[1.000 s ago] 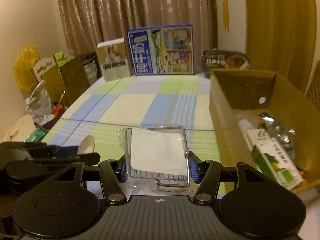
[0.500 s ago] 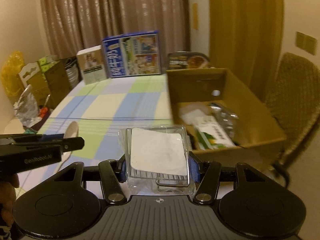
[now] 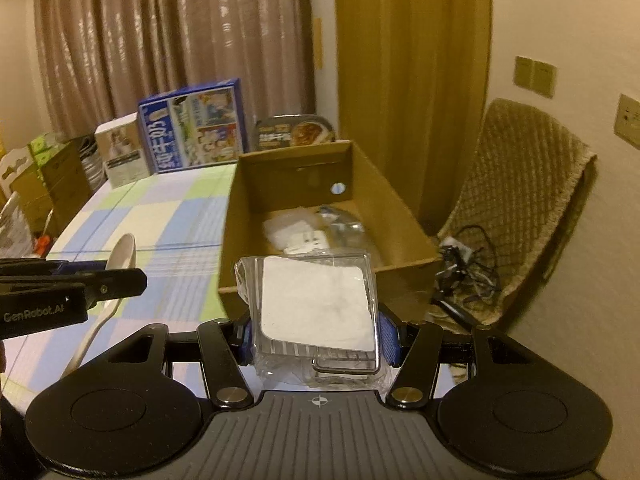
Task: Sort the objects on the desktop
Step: 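Carry the spoon and plastic bag over the cardboard box with both tools, then open the left tool to drop the spoon while the right tool releases the plastic bag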
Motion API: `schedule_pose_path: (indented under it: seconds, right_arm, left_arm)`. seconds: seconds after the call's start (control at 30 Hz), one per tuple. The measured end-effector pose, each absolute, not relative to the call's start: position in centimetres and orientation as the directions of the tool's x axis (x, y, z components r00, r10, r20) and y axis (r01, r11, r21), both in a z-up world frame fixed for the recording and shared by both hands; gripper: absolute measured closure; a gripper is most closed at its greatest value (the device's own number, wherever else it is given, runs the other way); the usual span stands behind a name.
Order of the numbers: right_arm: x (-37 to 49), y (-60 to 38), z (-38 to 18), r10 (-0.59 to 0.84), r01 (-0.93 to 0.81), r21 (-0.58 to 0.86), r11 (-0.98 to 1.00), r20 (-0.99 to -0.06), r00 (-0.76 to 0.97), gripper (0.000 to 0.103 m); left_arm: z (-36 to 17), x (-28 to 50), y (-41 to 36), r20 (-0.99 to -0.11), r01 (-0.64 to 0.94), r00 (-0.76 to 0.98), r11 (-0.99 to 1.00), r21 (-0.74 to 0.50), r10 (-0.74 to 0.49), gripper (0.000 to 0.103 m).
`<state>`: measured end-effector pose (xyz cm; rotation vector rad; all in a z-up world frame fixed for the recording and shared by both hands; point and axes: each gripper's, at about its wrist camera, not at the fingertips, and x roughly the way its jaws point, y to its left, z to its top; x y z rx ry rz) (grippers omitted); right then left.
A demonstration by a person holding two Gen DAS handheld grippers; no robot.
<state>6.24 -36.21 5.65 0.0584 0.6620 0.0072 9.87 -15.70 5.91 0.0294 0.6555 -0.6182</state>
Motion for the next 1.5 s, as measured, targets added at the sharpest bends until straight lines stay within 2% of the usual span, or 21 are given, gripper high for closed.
schedule_pose_path:
  seconds: [0.6,1.5]
  right_arm:
    - [8.7,-40.4,5.7,0.021,0.043,0.091,0.995,-0.598,0.801,0.049]
    - [20.5,-40.8,7.1,0.064,-0.038,0.057,0.998,-0.562,0.825,0.049]
  left_arm:
    - [5.9,12.0,-20.4,-0.591,0.579,0.572,0.790,-0.201,-0.569,0.076]
    - [6.1,23.2,-24.2,-0.561,0.490,0.605,0.820,-0.296,-0.564,0.076]
